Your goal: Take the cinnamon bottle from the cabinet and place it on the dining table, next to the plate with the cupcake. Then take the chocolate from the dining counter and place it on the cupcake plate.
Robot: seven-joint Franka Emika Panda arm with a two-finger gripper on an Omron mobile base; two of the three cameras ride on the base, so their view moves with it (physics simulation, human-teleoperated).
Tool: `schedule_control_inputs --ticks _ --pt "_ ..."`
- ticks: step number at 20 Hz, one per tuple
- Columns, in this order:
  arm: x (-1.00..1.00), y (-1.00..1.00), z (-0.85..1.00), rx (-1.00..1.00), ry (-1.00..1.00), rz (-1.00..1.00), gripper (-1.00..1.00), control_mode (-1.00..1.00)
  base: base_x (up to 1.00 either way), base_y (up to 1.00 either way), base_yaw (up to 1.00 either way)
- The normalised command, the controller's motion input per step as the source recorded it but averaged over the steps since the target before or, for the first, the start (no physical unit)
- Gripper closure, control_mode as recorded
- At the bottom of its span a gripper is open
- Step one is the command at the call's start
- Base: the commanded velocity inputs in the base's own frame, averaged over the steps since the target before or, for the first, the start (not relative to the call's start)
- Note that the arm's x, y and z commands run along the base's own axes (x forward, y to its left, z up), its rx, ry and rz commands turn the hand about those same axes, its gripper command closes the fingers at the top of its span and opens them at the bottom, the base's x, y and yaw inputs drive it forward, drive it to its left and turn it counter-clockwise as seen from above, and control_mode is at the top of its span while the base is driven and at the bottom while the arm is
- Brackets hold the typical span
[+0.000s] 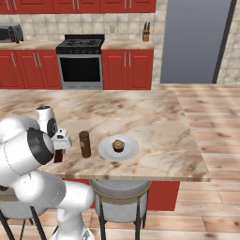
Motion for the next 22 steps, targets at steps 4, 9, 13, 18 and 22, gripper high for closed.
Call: schedule_control_inputs --ticks 4,9,13,18,22 --pt "0.0 0.0 -0.2 -0.01 0.0 0.02 -1.0 -1.0 0.0 0.0 0.0" --pt "-0.06 0.0 -0.25 0.0 -0.02 0.01 -1.0 -1.0 0.0 0.0 0.0" --pt "-0.04 0.0 -0.17 0.0 -0.03 0.0 -1.0 -1.0 0.0 0.0 0.0" --pt "0.0 0.0 -0.18 0.0 -0.04 0.0 -1.0 -1.0 0.0 0.0 0.0" --pt "0.0 0.0 -0.17 0.0 -0.03 0.0 -1.0 -1.0 0.0 0.0 0.0"
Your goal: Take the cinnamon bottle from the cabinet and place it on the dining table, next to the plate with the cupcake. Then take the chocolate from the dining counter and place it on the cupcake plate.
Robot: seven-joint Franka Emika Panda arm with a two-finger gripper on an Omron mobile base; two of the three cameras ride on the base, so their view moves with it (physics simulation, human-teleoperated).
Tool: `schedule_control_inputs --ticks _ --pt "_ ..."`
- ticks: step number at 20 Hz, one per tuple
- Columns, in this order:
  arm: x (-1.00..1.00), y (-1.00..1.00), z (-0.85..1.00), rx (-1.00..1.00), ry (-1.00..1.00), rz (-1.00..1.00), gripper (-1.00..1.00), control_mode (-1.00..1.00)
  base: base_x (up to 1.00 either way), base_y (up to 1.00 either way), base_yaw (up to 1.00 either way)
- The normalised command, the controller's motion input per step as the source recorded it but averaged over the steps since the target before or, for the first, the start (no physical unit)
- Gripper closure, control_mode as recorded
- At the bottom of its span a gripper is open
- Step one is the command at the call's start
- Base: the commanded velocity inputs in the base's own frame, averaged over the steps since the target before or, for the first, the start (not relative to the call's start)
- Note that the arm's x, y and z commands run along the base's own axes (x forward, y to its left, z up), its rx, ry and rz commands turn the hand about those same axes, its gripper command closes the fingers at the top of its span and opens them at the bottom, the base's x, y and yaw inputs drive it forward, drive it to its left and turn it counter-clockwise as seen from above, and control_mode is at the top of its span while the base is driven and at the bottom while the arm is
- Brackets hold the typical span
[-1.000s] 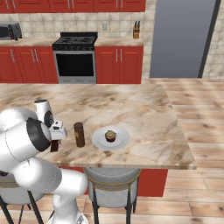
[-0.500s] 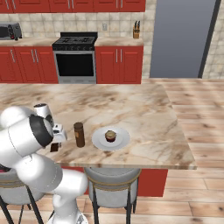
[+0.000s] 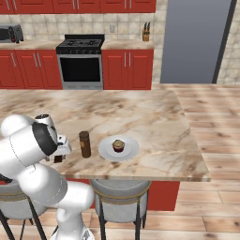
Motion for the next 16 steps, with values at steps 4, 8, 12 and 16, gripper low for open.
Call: schedule_control_inputs --ticks 4,8,12,16 --pt "0.0 0.0 -0.19 0.0 -0.02 0.0 -1.0 -1.0 0.0 0.0 0.0" --pt "0.0 0.0 -0.27 0.0 0.0 0.0 -1.0 -1.0 0.0 0.0 0.0" --pt "0.0 0.0 -0.33 0.0 0.0 0.0 1.0 -1.0 0.0 0.0 0.0" --pt "0.0 0.0 -0.11 0.02 0.01 0.0 1.0 -1.0 0.0 0.0 0.0"
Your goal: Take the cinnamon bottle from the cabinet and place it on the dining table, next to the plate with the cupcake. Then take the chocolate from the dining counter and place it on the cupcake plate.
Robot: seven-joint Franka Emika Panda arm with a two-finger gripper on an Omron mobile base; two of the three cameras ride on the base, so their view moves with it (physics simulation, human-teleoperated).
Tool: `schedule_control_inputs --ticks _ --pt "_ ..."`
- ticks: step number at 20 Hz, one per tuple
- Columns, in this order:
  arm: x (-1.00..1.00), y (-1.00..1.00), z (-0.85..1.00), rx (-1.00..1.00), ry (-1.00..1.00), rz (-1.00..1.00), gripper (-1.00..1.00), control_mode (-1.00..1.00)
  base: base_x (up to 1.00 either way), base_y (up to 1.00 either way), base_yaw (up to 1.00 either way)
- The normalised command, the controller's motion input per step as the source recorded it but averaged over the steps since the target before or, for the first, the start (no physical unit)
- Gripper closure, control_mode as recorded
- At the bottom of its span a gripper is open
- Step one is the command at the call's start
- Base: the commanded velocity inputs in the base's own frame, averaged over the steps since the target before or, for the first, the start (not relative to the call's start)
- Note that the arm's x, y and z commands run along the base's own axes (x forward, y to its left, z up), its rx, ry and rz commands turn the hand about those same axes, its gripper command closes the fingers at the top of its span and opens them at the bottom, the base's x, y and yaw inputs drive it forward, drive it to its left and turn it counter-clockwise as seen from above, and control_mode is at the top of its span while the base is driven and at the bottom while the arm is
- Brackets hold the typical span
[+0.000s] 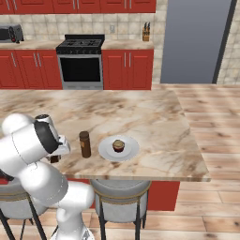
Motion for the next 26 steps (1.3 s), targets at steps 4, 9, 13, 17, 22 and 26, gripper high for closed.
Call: schedule_control_inputs --ticks 4,9,13,17,22,26 --pt "-0.12 0.0 0.0 0.0 0.01 0.0 1.0 -1.0 0.0 0.0 0.0" --pt "-0.31 0.0 0.28 0.0 -0.01 0.0 1.0 -1.0 0.0 0.0 0.0" --pt "-0.41 0.0 0.93 0.0 -0.05 0.0 1.0 -1.0 0.0 0.0 0.0" --pt "-0.37 0.0 1.0 0.0 -0.02 0.0 1.0 -1.0 0.0 0.0 0.0" --pt "-0.4 -0.01 1.0 0.0 -0.01 -0.02 1.0 -1.0 0.0 0.0 0.0" --pt "-0.44 -0.16 1.0 0.0 -0.02 -0.04 1.0 -1.0 0.0 0.0 0.0"
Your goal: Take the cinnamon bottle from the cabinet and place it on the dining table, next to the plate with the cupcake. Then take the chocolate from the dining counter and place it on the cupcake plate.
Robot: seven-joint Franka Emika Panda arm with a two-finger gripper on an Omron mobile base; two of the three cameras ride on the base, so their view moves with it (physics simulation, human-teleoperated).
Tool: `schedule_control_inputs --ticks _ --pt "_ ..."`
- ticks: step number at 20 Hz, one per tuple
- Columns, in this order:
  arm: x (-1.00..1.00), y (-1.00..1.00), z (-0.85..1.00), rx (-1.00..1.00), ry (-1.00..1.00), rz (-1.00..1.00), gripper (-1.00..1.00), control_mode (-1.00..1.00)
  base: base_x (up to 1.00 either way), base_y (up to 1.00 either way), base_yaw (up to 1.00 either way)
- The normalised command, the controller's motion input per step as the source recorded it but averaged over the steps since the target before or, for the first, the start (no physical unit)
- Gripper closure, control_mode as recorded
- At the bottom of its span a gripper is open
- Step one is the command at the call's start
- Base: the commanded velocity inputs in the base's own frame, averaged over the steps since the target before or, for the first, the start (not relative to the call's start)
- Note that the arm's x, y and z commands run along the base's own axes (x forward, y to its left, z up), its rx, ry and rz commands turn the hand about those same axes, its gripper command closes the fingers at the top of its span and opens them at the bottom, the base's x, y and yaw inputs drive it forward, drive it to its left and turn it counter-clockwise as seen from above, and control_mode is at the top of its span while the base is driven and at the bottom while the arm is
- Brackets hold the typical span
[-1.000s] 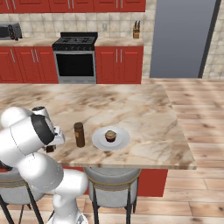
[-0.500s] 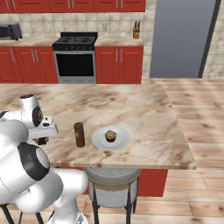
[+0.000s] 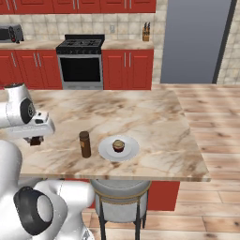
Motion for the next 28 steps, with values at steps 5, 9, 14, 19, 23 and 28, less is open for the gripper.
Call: schedule_control_inputs --ticks 5,9,14,19,23,28 --pt "-0.39 -0.41 1.0 0.0 -0.01 -0.06 1.0 -1.0 0.0 0.0 0.0" --pt "-0.37 -0.67 0.98 0.0 -0.04 -0.05 1.0 -1.0 0.0 0.0 0.0" --pt "-0.32 -0.9 0.71 0.0 -0.09 -0.01 1.0 -1.0 0.0 0.0 0.0" --pt "-0.13 -1.0 0.2 0.0 -0.08 0.0 1.0 -1.0 0.0 0.0 0.0" --pt "0.23 -0.93 -0.03 -0.04 0.0 0.01 1.0 -1.0 0.0 0.0 0.0" --pt "0.53 -0.75 -0.27 -0.07 0.0 0.05 1.0 -1.0 0.0 0.0 0.0"
